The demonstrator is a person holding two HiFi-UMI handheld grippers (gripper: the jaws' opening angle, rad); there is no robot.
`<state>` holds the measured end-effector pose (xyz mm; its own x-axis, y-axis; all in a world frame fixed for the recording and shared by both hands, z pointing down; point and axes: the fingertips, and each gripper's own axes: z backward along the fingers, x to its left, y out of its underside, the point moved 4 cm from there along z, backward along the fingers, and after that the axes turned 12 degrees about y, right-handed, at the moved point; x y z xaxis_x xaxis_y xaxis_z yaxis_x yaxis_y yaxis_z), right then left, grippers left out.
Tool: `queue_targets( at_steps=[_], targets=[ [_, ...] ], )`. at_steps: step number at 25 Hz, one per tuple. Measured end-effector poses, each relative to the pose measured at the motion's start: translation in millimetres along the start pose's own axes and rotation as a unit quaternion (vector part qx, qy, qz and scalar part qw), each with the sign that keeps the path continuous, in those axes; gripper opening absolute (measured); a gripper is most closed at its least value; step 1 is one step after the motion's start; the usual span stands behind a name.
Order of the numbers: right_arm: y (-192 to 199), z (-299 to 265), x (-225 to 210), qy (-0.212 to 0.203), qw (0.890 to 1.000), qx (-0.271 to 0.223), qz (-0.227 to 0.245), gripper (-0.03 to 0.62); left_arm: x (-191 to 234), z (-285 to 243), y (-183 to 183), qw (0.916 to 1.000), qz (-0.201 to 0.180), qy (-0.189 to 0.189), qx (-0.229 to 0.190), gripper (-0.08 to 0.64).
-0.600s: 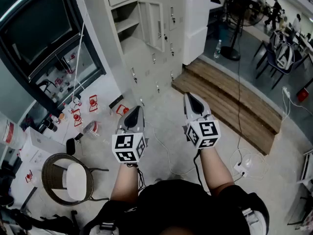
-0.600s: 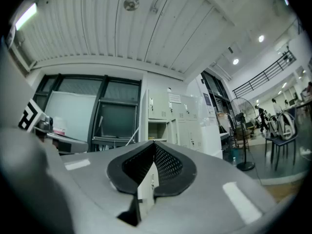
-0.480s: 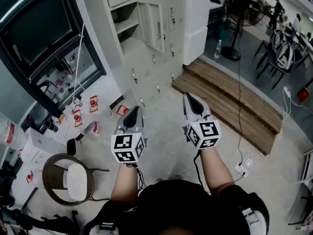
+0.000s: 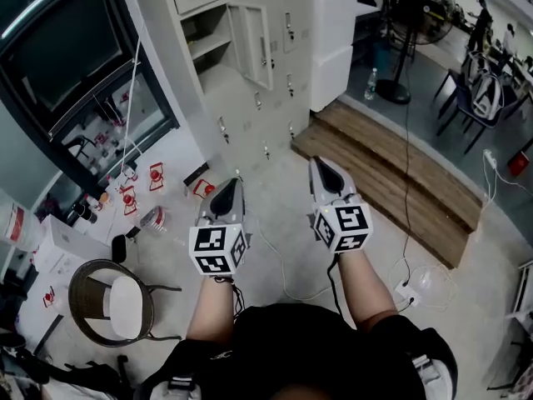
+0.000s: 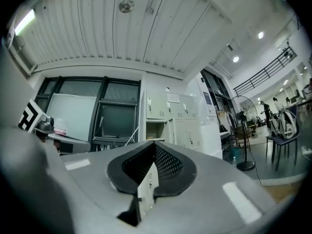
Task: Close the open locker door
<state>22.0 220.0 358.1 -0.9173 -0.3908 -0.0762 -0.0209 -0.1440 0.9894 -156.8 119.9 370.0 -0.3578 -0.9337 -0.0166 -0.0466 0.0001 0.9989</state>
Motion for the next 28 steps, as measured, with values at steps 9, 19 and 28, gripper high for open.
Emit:
queue_targets(
  at_steps=[9,19,28],
  targets=[
    [6,-12,-26,-0.003,1.000,0.006,0.007,0.011,-17,-28,5,1.0000,0.000,0.001,-0.002,0.002],
    [19,-63,-39,-0.005,1.000,0.018,0.006,0.011,7,-79,16,1.0000,0.006,0.007,-0.001,0.001],
    [31,-158,-46,0.012,1.000,0.019,0.016,0.011,72,-163,13,0.9994,0.008,0.032,-0.003,0.002]
  ],
)
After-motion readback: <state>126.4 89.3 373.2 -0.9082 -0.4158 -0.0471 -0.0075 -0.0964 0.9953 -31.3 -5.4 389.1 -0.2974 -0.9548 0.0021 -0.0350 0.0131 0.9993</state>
